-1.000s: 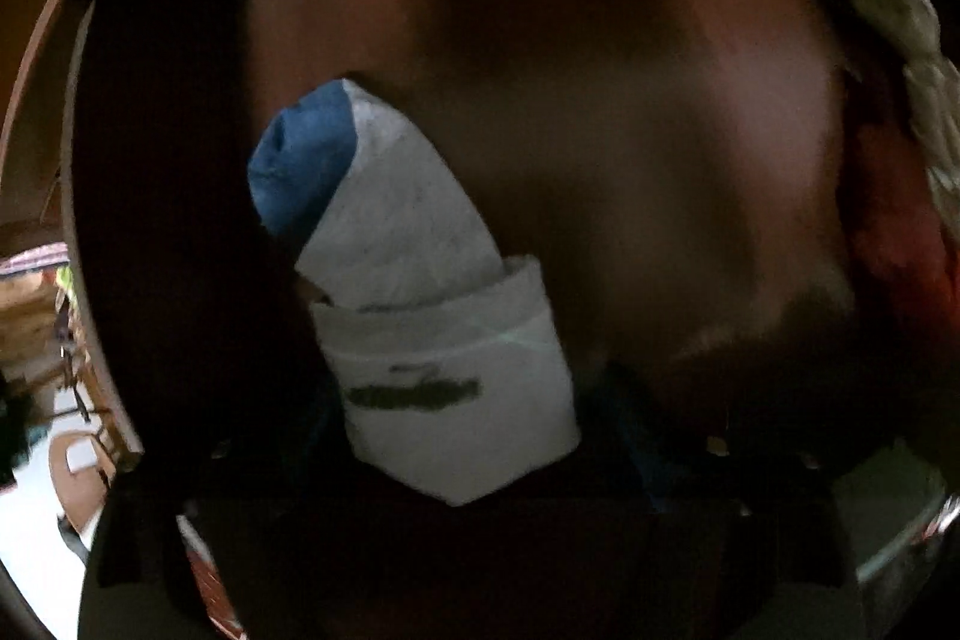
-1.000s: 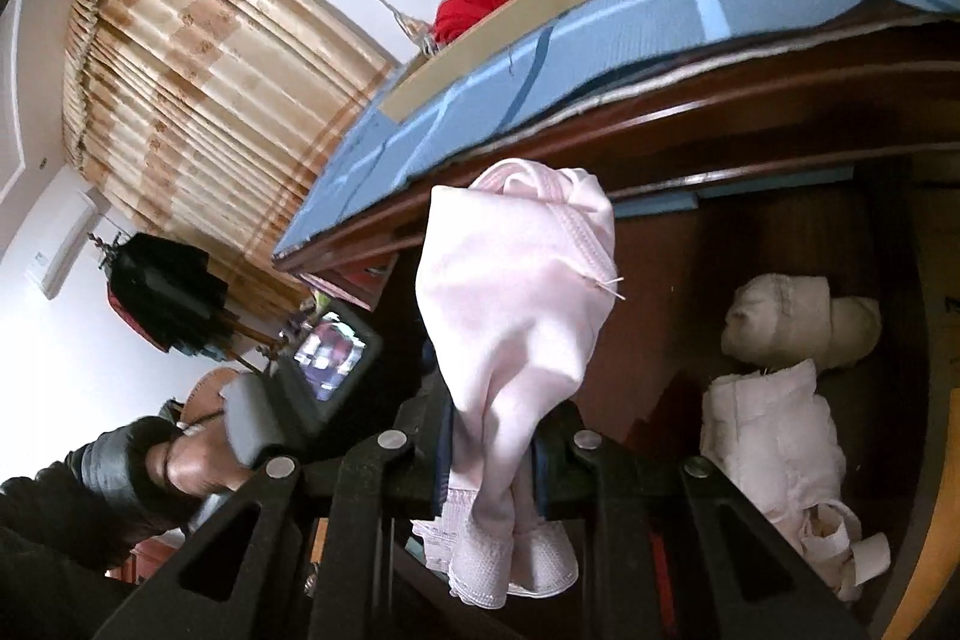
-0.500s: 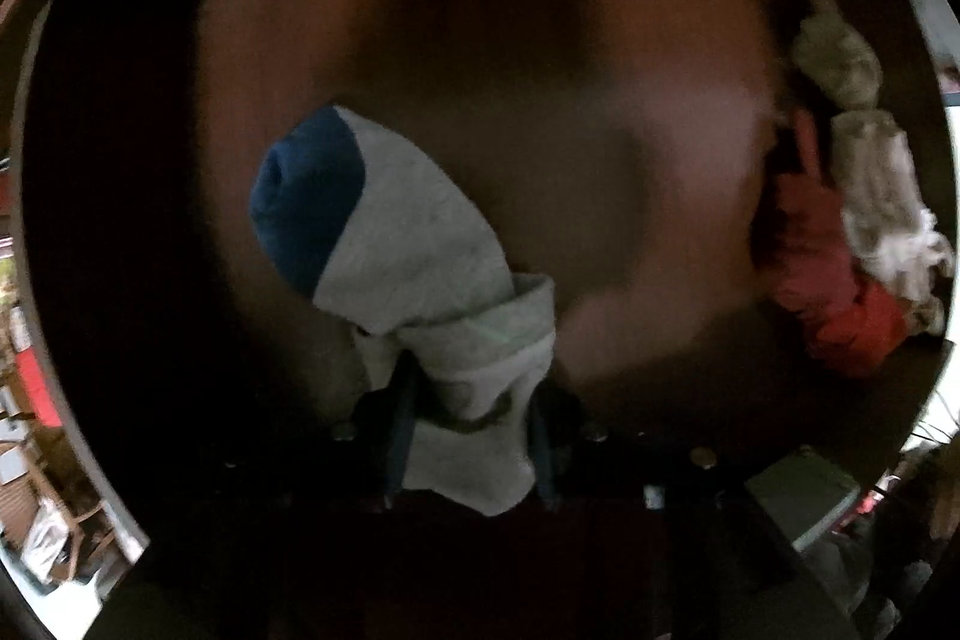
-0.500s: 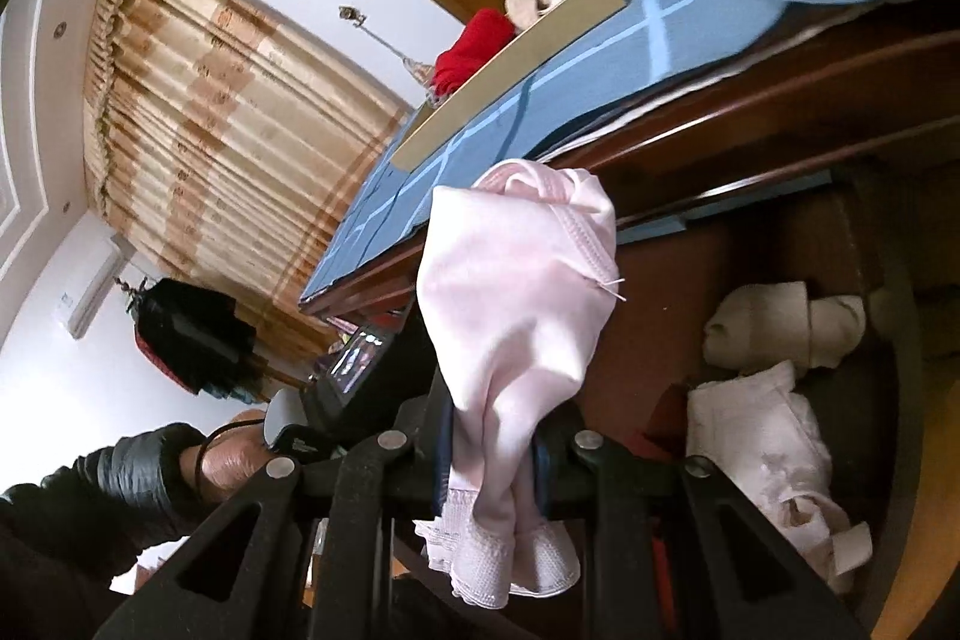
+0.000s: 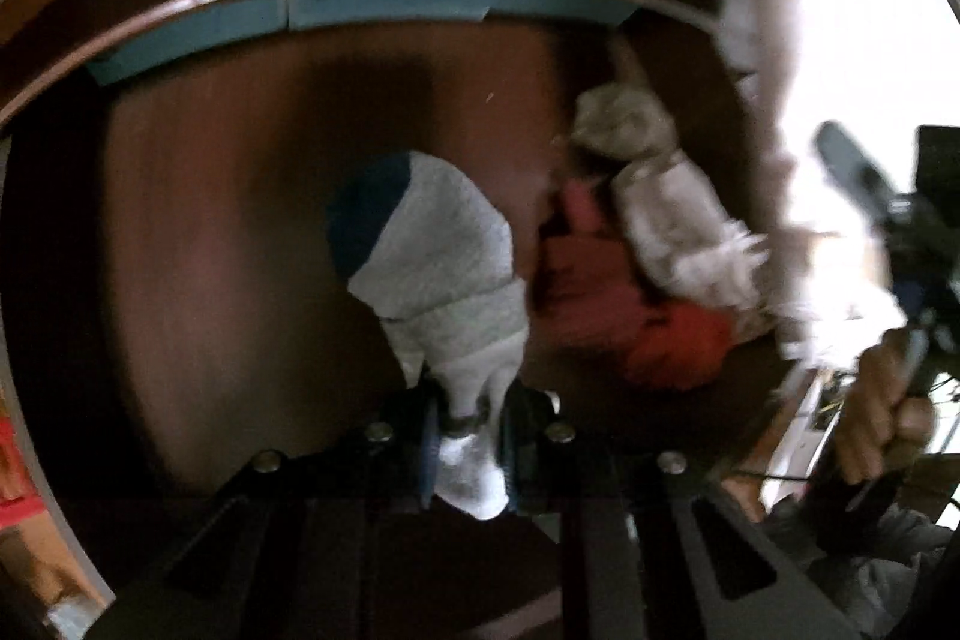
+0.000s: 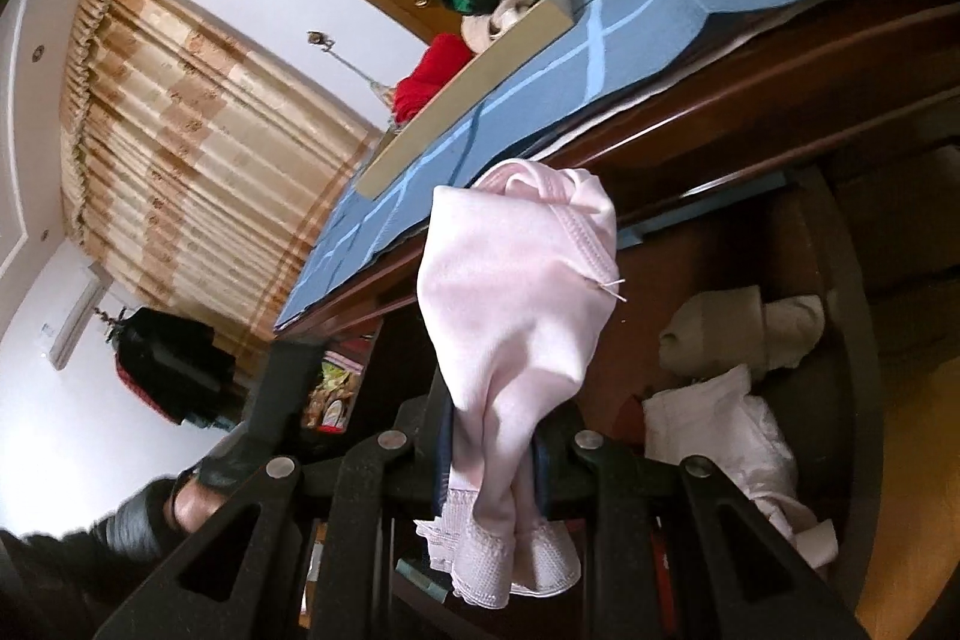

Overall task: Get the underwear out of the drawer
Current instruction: 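Lift the grey sock and pink underwear up out of the drawer, then carry both held items over the white tray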

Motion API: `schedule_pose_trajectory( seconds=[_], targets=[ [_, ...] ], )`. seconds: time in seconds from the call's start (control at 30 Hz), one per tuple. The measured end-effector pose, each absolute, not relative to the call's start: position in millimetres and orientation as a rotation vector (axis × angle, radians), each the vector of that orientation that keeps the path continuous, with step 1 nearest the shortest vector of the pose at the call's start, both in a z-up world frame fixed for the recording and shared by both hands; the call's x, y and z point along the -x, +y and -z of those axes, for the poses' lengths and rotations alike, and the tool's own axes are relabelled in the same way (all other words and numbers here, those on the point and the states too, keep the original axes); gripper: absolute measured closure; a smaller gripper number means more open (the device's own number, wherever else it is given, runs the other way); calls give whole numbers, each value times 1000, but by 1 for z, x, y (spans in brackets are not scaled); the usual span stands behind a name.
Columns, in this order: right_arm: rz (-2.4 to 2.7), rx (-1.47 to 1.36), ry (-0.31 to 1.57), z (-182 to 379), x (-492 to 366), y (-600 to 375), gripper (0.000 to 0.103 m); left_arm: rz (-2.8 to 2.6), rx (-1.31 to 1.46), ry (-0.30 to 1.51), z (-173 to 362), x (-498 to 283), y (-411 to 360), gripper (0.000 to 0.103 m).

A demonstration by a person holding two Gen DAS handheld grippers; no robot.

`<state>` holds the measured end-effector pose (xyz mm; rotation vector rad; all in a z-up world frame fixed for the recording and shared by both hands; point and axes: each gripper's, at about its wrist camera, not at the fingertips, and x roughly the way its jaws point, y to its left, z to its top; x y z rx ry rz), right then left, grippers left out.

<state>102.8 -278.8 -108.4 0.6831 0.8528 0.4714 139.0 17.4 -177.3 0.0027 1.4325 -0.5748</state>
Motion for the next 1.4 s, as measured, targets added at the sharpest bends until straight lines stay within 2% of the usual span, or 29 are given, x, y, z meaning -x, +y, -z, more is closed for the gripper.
schedule_pose_trajectory(
  seconds=[0.37, 0.53, 0.77, 1.4],
  targets=[
    [-447, -577, 837, 71, -103, -251, 80, 685, 70, 1156, 61, -113, 6, 89],
    [-441, -511, 805, 42, -104, -229, 80, 676, 69, 1020, 63, -135, 2, 89],
    [-455, -473, 744, 4, -120, -206, 80, 641, 103, 850, 28, -141, 35, 89],
    [-457, -311, 593, -69, -170, -155, 80, 576, 72, 599, -34, -190, 42, 89]
  ],
)
